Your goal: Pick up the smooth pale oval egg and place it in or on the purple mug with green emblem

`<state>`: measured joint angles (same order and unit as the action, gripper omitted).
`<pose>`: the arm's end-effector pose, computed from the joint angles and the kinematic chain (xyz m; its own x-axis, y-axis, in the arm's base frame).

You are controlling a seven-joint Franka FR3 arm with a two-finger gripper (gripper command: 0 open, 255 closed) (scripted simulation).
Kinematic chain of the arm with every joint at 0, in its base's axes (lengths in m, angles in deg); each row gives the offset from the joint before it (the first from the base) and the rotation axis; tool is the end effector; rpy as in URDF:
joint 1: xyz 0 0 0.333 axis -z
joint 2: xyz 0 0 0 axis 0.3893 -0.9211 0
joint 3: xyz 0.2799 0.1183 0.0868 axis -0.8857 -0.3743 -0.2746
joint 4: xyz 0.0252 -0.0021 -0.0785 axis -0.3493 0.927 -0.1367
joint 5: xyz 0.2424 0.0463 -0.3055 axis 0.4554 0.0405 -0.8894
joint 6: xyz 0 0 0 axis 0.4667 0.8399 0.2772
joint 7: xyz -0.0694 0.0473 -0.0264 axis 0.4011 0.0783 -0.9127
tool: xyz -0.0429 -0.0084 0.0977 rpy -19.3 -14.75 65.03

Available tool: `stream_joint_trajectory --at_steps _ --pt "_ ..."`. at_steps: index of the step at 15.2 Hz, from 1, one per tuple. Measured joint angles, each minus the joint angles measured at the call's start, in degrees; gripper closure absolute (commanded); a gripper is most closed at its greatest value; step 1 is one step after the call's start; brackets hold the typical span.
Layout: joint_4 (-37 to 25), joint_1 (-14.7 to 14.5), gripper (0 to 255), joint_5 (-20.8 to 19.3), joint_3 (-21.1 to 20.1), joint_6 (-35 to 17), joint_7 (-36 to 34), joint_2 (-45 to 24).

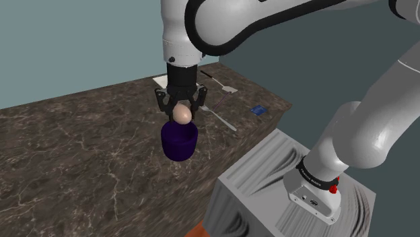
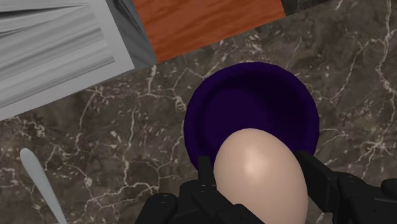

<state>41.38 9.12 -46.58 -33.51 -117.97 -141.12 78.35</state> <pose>0.3970 0.3380 0.4379 0.9348 -0.3366 -0.1132 -0.3389 -0.9408 -0.0017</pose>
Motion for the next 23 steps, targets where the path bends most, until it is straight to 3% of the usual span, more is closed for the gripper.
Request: stream_joint_trajectory --at_steps 8,9,15,19,23 --pt "1.4 0.0 255 -0.1 -0.1 -1.9 0.1 -0.6" --pt "1.4 0.0 0 -0.1 -0.1 -1.9 0.1 -0.6" --pt "1.4 0.0 0 -0.1 -0.1 -1.9 0.1 -0.6" --pt "-3.2 0.4 0 0.0 0.5 3.8 0.3 0.7" --pt "-4.2 0.4 0 0.1 0.6 5.3 0.4 1.1"
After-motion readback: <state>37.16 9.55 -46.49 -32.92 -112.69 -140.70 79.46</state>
